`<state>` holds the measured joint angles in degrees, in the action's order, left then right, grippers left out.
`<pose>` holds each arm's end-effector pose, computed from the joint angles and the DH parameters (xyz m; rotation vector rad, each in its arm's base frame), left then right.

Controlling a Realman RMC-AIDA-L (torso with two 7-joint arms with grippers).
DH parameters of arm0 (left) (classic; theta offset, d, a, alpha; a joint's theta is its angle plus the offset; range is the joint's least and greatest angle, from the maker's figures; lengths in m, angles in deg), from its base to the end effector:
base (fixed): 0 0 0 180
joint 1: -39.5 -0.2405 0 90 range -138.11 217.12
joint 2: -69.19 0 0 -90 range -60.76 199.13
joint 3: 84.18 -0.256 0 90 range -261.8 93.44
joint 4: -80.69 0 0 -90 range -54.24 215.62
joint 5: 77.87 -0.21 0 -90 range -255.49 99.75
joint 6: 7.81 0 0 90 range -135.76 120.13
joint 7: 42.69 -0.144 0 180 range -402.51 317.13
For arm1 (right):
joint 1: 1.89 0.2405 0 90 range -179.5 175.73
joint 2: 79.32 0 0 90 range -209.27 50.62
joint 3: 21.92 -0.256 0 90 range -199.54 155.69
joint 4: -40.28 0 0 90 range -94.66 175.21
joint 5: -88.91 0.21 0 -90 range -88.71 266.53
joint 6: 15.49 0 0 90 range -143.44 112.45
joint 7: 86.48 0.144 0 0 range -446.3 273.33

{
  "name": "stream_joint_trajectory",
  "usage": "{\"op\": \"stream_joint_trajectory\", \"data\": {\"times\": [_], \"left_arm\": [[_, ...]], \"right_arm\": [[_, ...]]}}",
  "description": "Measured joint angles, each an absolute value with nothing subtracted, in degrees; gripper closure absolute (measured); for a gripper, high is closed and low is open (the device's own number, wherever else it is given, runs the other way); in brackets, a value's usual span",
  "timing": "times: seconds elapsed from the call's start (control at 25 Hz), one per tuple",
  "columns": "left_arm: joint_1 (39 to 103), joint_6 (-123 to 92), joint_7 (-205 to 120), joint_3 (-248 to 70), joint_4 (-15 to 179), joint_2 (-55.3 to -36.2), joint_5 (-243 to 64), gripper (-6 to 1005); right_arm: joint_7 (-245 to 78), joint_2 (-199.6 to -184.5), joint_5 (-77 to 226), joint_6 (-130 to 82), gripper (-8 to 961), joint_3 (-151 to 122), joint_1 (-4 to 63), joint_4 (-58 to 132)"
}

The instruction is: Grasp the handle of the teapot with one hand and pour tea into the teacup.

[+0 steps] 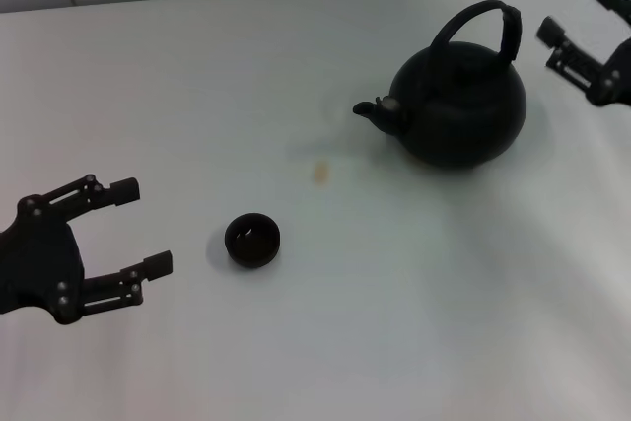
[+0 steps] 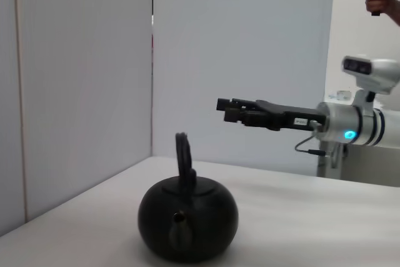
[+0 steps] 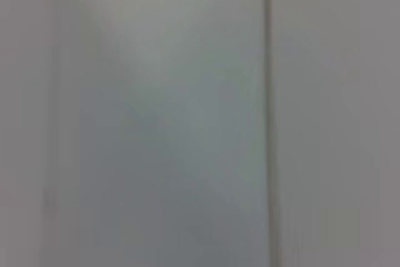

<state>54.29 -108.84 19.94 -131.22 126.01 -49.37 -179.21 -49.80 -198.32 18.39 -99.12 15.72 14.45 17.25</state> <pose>-0.2863 0.2567 0.0242 -2.7003 -0.2533 -0.8435 0.3314 0.2927 0.0442 -1.8841 0.3188 0.8720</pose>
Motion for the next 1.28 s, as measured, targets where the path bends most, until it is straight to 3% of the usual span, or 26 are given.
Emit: {"op": "stream_joint_trajectory", "data": {"times": [0.52,1.28], "left_arm": [[54.6,-110.9,16.7,-131.2,122.0,-49.22,-179.1,152],[53.3,-112.2,14.2,-131.2,119.9,-49.29,-179.2,152]], "right_arm": [[-38.6,-196.17,-11.1,-122.4,139,15.3,12.7,3.7],[-37.2,-196.61,-13.1,-122.4,137,16.0,13.0,2.6]]}}
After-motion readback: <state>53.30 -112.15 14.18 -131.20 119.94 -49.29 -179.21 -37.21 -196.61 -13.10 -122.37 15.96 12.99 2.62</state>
